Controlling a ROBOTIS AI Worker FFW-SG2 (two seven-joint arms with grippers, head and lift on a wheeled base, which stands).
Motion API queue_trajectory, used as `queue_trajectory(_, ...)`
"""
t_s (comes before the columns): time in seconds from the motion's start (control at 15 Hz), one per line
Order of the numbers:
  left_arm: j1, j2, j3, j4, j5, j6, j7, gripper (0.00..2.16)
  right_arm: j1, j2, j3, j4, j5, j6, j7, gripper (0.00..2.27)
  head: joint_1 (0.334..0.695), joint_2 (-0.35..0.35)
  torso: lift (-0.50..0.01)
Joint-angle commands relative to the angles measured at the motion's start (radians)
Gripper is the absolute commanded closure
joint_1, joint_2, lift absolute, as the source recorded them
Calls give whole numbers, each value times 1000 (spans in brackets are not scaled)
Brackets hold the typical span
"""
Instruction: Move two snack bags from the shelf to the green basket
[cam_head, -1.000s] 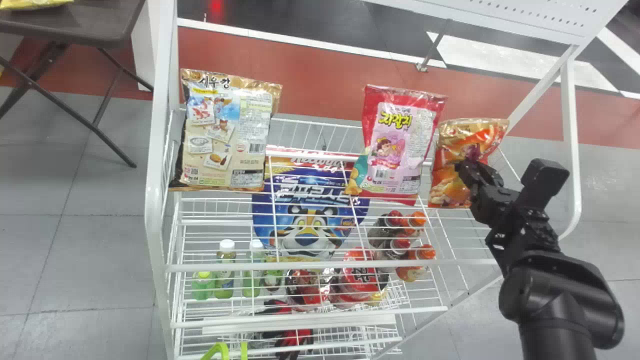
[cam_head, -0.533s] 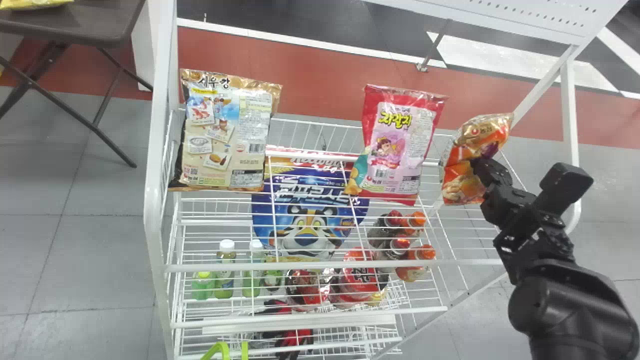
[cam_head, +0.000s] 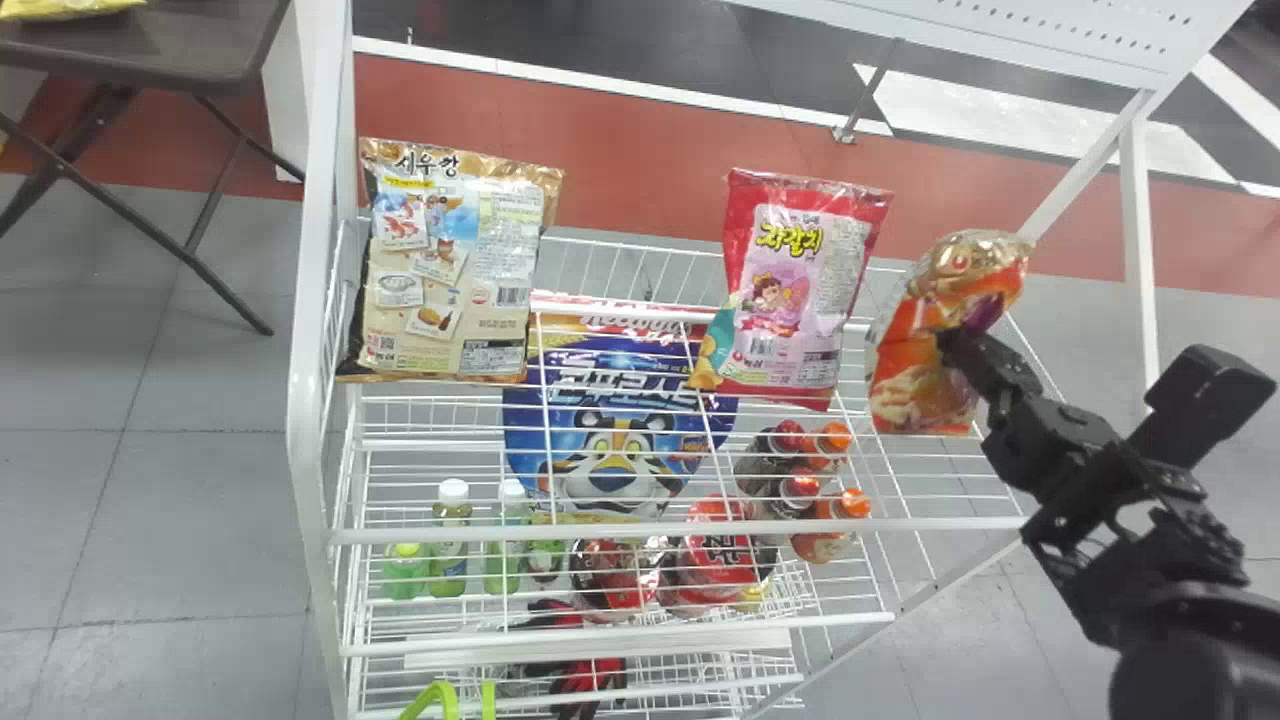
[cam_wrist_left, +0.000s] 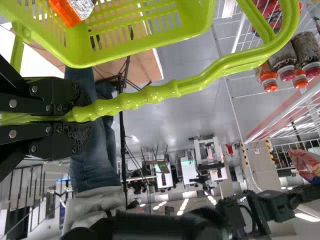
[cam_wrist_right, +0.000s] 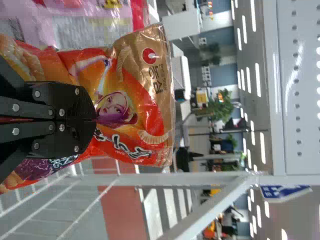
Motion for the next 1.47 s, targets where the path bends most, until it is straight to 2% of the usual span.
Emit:
queue_trajectory(0.0, -4, -1, -2, -2, 1, 0, 1, 2145, 98, 22, -16, -136, -65, 165, 22, 2111, 695, -350, -16)
queue_trajectory(0.13, -2, -3, -2, 2, 1, -6, 4, 2148, 157, 49, -19, -214, -91, 276, 63, 2111, 695, -350, -16)
queue_trajectory(0.33, -2, -4, -2, 3, 1, -9, 6, 2148, 189, 62, -33, -292, -152, 616, 116, 2111, 695, -350, -16)
queue_trajectory(0.47, -2, -6, -2, 11, 3, -21, 4, 2145, 207, 98, -56, -322, -169, 748, 186, 2111, 695, -350, -16)
queue_trajectory(0.73, -1, -12, -6, 12, 6, -31, 7, 2145, 252, 105, -48, -368, -215, 932, 249, 2132, 695, -350, -16)
queue_trajectory(1.07, -1, -10, -9, 9, 6, -31, 6, 2145, 305, 103, 104, -345, -178, 1060, 261, 2132, 695, -350, -16)
queue_trajectory(1.4, 7, -12, -12, 2, 6, -31, 4, 2148, 318, 80, 283, -280, -115, 1060, 260, 2132, 695, -350, -16)
